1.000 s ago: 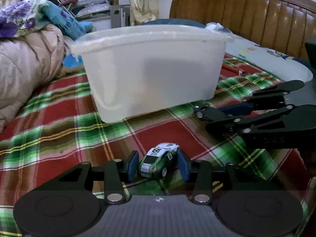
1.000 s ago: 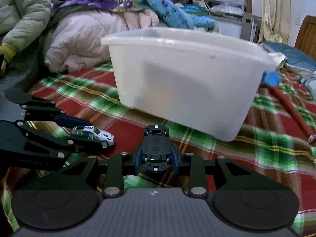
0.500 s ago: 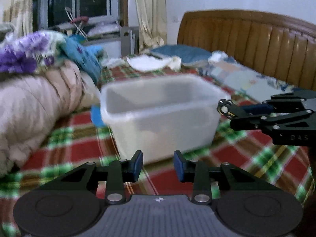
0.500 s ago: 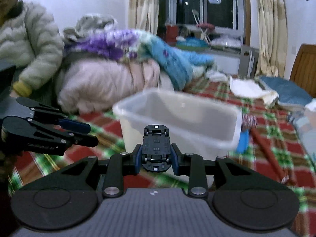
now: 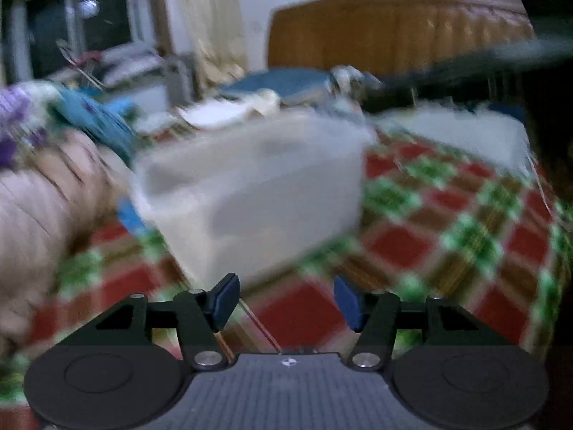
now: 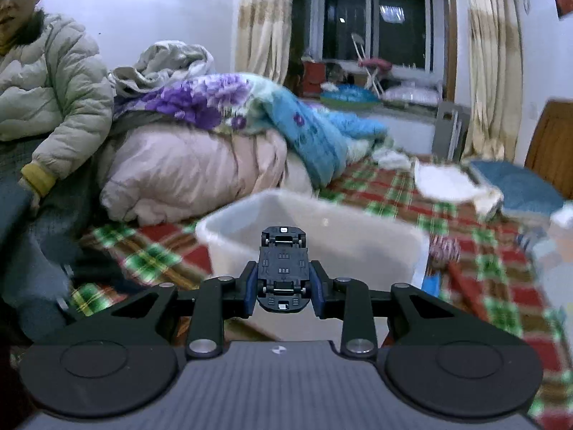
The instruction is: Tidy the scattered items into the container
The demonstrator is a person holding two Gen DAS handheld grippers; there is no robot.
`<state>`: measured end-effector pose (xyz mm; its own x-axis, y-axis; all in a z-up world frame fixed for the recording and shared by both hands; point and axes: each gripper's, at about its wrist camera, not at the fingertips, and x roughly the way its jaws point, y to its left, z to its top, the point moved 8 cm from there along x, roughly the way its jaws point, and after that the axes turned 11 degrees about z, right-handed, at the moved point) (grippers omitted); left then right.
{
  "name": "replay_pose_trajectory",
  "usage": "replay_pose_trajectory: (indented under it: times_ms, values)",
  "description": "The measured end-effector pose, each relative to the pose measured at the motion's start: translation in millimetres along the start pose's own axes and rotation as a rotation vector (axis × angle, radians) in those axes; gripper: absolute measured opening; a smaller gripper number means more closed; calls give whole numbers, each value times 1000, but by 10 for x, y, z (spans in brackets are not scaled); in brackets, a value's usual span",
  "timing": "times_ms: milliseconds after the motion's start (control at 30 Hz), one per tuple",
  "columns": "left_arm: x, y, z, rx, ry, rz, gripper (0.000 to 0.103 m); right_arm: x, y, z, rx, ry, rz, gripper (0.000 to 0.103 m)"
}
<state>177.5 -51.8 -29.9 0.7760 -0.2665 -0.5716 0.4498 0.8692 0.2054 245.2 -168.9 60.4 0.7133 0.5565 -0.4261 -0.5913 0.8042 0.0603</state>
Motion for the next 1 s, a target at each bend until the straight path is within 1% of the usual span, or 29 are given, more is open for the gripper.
replay_pose_trajectory:
  times_ms: [67, 167, 267, 367, 467, 567, 633, 667, 733, 800, 1000]
  values:
    - [93, -58, -158, 45, 7, -15, 62, -12, 11, -108, 20, 14, 6, 33]
    - [180, -28, -244, 103, 18, -22, 62, -23, 32, -219, 35, 30, 12, 33]
    - [237, 18, -278, 118, 39, -74, 63, 5, 39, -253, 44, 35, 21, 33]
    - [336, -31, -350, 158, 71, -104, 63, 40, 65, -272, 52, 35, 30, 33]
    - [424, -87, -398, 161, 108, -140, 63, 77, 119, -309, 52, 43, 40, 33]
    - [461, -77, -488, 148, 114, -139, 64, 95, 139, -348, 54, 51, 45, 33]
    - [487, -19, -512, 113, 117, -115, 64, 93, 137, -355, 58, 52, 45, 33]
    - [491, 21, -516, 83, 120, -110, 62, 92, 138, -357, 61, 51, 45, 33]
    - [479, 71, -519, 40, 123, -98, 47, 90, 142, -353, 60, 50, 46, 33]
    - [458, 93, -531, 20, 126, -83, 40, 87, 151, -354, 58, 50, 49, 33]
    - [404, 67, -538, 10, 126, -60, 31, 86, 167, -359, 58, 51, 49, 33]
